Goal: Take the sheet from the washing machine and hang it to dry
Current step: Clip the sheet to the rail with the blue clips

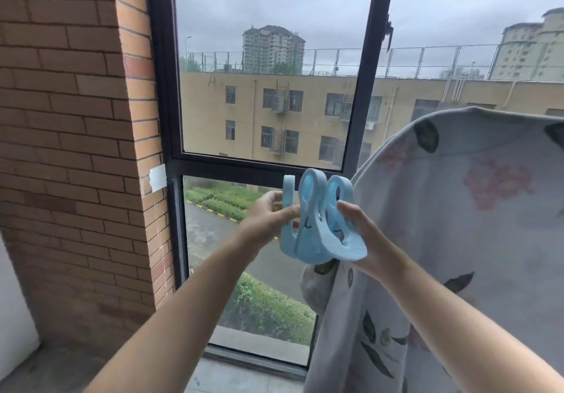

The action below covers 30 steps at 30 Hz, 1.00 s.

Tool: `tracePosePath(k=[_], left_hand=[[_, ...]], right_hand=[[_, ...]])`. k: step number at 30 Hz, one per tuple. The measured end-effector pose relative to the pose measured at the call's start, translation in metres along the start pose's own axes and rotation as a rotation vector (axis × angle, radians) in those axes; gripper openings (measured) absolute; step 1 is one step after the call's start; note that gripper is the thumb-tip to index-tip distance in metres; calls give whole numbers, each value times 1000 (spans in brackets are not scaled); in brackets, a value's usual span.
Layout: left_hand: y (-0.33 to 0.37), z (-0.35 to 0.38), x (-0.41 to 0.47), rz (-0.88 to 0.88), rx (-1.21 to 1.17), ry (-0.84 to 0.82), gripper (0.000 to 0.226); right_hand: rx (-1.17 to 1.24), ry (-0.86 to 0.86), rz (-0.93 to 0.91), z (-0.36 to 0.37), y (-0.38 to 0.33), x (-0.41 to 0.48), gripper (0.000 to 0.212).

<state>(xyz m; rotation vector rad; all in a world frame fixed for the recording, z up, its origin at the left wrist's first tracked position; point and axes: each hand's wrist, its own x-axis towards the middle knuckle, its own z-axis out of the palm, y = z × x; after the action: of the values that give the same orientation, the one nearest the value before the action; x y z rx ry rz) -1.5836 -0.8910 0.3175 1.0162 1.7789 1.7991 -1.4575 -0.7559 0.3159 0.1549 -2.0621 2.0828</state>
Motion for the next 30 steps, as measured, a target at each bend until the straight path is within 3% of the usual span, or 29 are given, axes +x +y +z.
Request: tracePosePath(k=[3, 5, 7, 11, 13, 16, 18, 21, 24, 25, 30], left_hand=[[-4, 8, 2, 49, 55, 191, 17], [0, 0, 8, -62, -116, 274, 22], [5, -9, 7, -142, -243, 137, 23], [20, -1, 4, -129, -152, -20, 37], [27, 6, 3, -84, -38, -112, 15], [33, 16, -2, -53, 33, -202, 18], [35, 26, -6, -17, 69, -190, 21], [34, 39, -8, 22, 106, -85, 9], [36, 46, -8, 68, 77, -36, 7], [40, 50, -7, 89, 57, -23, 10], [53, 66, 1, 183, -175, 120, 28]], right_hand=[[-16, -13, 15, -4, -6, -14, 49], [-40, 65, 42, -13, -10, -21, 54], [-143, 132, 38, -19, -13, -26, 53], [-307, 206, 63, -24, -17, -34, 37], [-346, 214, 66, -24, -19, -35, 22], [-386, 218, 55, -23, -24, -37, 15], [-421, 225, 40, -26, -30, -39, 15], [-467, 247, 34, -32, -37, -43, 17], [-466, 260, 36, -37, -45, -48, 7], [-448, 275, 30, -42, -47, -51, 11], [-256, 411, -46, -58, -53, -62, 75]])
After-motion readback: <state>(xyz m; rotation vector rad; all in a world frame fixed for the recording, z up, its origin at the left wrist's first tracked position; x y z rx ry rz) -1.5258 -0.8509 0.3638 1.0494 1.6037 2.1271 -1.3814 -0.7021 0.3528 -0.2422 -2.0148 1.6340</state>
